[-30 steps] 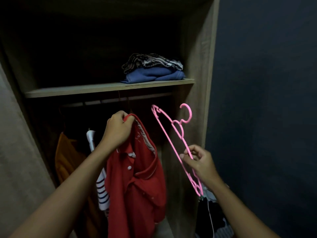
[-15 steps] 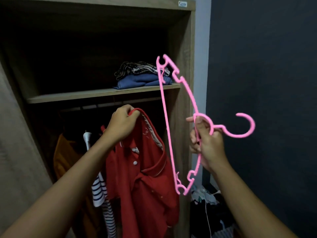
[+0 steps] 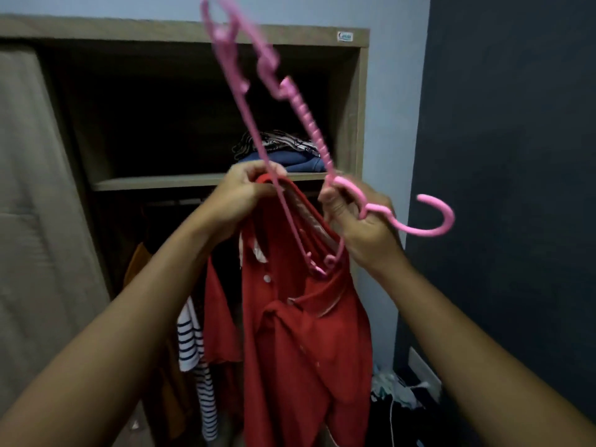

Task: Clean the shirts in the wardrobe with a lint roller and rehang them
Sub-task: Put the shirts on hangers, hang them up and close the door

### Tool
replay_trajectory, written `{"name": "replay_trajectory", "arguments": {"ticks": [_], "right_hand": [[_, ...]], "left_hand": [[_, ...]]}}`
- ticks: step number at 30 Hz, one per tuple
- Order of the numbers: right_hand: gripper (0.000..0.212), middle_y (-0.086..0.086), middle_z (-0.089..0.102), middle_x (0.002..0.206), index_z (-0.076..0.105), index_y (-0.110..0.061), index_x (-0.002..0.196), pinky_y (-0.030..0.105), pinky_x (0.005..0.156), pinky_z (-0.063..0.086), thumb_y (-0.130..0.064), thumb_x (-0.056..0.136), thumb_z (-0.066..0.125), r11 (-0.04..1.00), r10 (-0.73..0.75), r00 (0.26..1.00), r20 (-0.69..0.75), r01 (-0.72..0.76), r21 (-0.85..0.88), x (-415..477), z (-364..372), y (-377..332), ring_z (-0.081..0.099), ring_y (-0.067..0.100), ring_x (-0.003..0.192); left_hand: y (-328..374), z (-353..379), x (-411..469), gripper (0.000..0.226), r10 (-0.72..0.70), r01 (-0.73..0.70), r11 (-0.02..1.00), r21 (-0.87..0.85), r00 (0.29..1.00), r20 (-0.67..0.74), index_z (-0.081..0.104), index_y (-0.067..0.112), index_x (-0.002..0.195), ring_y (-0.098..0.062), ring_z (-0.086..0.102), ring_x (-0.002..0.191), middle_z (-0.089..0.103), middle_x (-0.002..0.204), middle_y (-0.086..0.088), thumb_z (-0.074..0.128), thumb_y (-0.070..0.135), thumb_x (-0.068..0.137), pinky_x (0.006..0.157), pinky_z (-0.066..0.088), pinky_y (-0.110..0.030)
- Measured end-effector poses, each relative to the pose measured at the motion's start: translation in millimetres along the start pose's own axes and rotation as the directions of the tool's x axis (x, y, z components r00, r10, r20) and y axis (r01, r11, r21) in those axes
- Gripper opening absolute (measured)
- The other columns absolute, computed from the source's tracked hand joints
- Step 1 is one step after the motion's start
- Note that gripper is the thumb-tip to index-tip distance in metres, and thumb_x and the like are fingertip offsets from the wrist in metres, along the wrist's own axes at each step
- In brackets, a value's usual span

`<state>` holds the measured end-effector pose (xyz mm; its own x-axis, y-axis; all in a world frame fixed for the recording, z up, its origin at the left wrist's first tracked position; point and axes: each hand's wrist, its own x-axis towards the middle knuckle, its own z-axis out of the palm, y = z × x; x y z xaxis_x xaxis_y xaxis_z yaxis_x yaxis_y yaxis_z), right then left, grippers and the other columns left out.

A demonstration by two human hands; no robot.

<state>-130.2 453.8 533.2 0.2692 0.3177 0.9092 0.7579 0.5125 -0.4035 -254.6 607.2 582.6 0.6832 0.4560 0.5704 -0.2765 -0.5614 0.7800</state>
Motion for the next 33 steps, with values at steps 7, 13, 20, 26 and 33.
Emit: {"name": "replay_trajectory", "arguments": {"ticks": [7, 13, 20, 26, 33], "right_hand": [[0.031, -0.004, 0.055, 0.095, 0.066, -0.028, 0.1, 0.025, 0.08, 0.041, -0.054, 0.091, 0.053, 0.904, 0.306, 0.824, 0.476, -0.095, -0.417, 10, -48, 28, 0.054, 0.009, 0.092], [0.045, 0.01, 0.065, 0.083, 0.067, -0.023, 0.088, 0.038, 0.066, 0.05, -0.065, 0.088, 0.052, 0.833, 0.484, 0.639, 0.597, -0.128, -0.538, 40, -69, 14, 0.058, 0.022, 0.07], [0.042, -0.007, 0.063, 0.066, 0.073, -0.024, 0.078, 0.024, 0.057, 0.041, -0.063, 0.086, 0.059, 0.673, 0.633, 0.568, 0.526, -0.069, -0.736, 55, -33, 19, 0.056, 0.008, 0.056], [0.028, -0.005, 0.073, 0.086, 0.075, -0.024, 0.086, 0.029, 0.075, 0.049, -0.047, 0.072, 0.082, 0.866, 0.472, 0.691, 0.548, -0.247, -0.434, 67, -14, 21, 0.064, 0.006, 0.08], [0.029, 0.005, 0.059, 0.056, 0.074, -0.007, 0.078, 0.023, 0.042, 0.028, -0.033, 0.07, 0.084, 0.866, 0.499, 0.777, 0.383, -0.458, -0.2, 95, -22, 8, 0.04, 0.012, 0.045]], "left_hand": [[3, -59, -8, 0.025, 0.087, -0.048, 0.983, 0.178, 0.973, -0.215, 0.075, 0.01, 0.092, -0.015, 0.071, 0.079, 0.076, 0.084, -0.005, 0.072, -0.006, 0.073, 0.074, 0.058, -0.028], [-13, -84, -8, 0.017, 0.294, 0.0, 0.789, 0.614, 0.878, -0.378, 0.07, 0.022, 0.081, -0.003, 0.052, 0.063, 0.066, 0.083, -0.005, 0.079, 0.012, 0.072, 0.062, 0.046, -0.023], [-5, -80, -14, 0.021, 0.069, 0.131, 0.858, 0.496, 0.929, -0.364, 0.051, 0.012, 0.06, -0.017, 0.05, 0.055, 0.053, 0.058, -0.007, 0.061, 0.008, 0.078, 0.048, 0.038, -0.024], [-6, -73, -22, 0.021, -0.245, 0.307, 0.931, 0.199, 0.927, -0.285, 0.063, 0.006, 0.066, -0.017, 0.055, 0.037, 0.057, 0.051, -0.011, 0.057, 0.005, 0.086, 0.037, 0.049, -0.026], [-6, -90, -18, 0.02, -0.258, 0.312, 0.931, 0.189, 0.929, -0.264, 0.066, 0.002, 0.068, -0.017, 0.06, 0.04, 0.063, 0.064, -0.022, 0.058, 0.007, 0.086, 0.038, 0.049, -0.027]]}}
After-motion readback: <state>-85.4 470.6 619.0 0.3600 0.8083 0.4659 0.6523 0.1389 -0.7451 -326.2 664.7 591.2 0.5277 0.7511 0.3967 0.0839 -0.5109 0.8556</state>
